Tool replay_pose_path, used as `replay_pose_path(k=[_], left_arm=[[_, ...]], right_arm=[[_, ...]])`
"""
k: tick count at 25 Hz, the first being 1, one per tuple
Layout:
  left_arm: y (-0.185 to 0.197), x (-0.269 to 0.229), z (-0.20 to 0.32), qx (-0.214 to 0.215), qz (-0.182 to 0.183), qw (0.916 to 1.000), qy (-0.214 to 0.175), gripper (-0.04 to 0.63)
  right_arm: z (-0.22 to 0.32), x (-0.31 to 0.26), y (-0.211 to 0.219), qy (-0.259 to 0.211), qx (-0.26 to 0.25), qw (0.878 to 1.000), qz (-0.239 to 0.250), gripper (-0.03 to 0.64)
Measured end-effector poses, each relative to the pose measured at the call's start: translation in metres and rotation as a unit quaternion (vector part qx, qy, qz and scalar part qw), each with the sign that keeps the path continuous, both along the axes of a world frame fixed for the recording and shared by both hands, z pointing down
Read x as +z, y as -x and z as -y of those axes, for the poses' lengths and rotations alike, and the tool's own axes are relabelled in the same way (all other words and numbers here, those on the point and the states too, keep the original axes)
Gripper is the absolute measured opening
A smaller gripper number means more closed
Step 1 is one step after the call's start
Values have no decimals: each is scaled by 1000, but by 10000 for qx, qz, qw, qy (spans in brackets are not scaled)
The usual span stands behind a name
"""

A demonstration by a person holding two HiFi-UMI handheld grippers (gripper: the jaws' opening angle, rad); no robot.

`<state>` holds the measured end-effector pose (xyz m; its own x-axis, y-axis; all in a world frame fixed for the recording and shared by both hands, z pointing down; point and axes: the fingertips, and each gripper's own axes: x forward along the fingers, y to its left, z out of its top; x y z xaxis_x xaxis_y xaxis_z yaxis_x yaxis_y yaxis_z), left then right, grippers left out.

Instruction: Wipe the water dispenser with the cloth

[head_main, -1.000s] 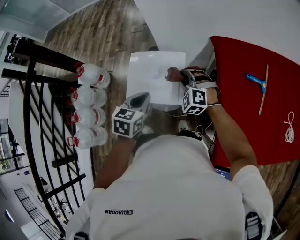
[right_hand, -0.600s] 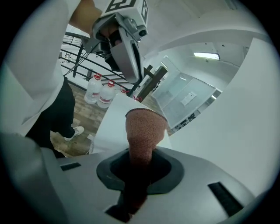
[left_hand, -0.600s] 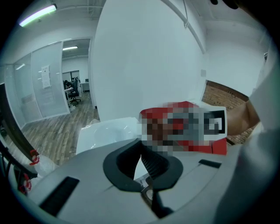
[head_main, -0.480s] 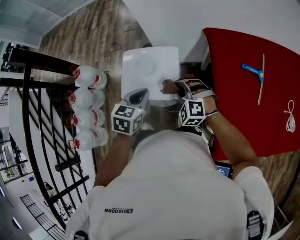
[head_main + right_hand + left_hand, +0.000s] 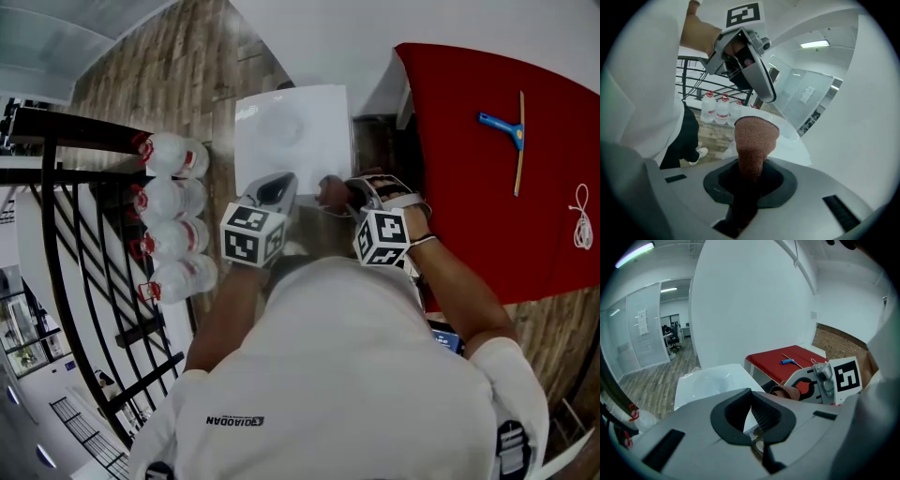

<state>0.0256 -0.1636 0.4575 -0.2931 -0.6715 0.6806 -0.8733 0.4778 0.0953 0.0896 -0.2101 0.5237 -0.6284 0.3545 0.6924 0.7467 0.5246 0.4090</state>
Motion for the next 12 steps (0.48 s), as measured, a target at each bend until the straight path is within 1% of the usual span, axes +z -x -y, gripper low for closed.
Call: replay_pose_path(k=[2, 4, 6, 7, 8, 9, 10, 11, 12], left_arm=[[-2, 1, 3, 53, -6, 10000, 28, -11], [-3, 2, 6, 82, -4, 9999, 61, -11], [-3, 4, 7, 85, -8, 9999, 97, -11], [-3, 5, 7, 84, -14, 9999, 116, -11], [-3, 5, 7, 84, -19, 9999, 133, -11], [-3, 6, 7, 83, -24, 9999, 148, -11], [-3, 7, 7, 83, -29, 9998, 162, -11], [-4, 8, 7, 82, -39, 9998, 175, -11], [-4, 9, 7, 84, -51, 9998, 189, -11]], right_arm=[[-4, -1, -6, 318, 87, 9993, -148, 54], [-7, -4, -12, 742, 196, 9965, -321, 54], [-8, -8, -17, 1316, 372, 9893, -511, 54], [-7, -11, -17, 1685, 513, 9824, -622, 54], [-5, -14, -17, 2111, 696, 9721, -750, 54], [-1, -17, -17, 2589, 919, 9574, -890, 55], [5, -19, -15, 3106, 1169, 9377, -1031, 54], [12, -20, -13, 3644, 1432, 9128, -1165, 54], [22, -21, -10, 4184, 1697, 8829, -1291, 54]])
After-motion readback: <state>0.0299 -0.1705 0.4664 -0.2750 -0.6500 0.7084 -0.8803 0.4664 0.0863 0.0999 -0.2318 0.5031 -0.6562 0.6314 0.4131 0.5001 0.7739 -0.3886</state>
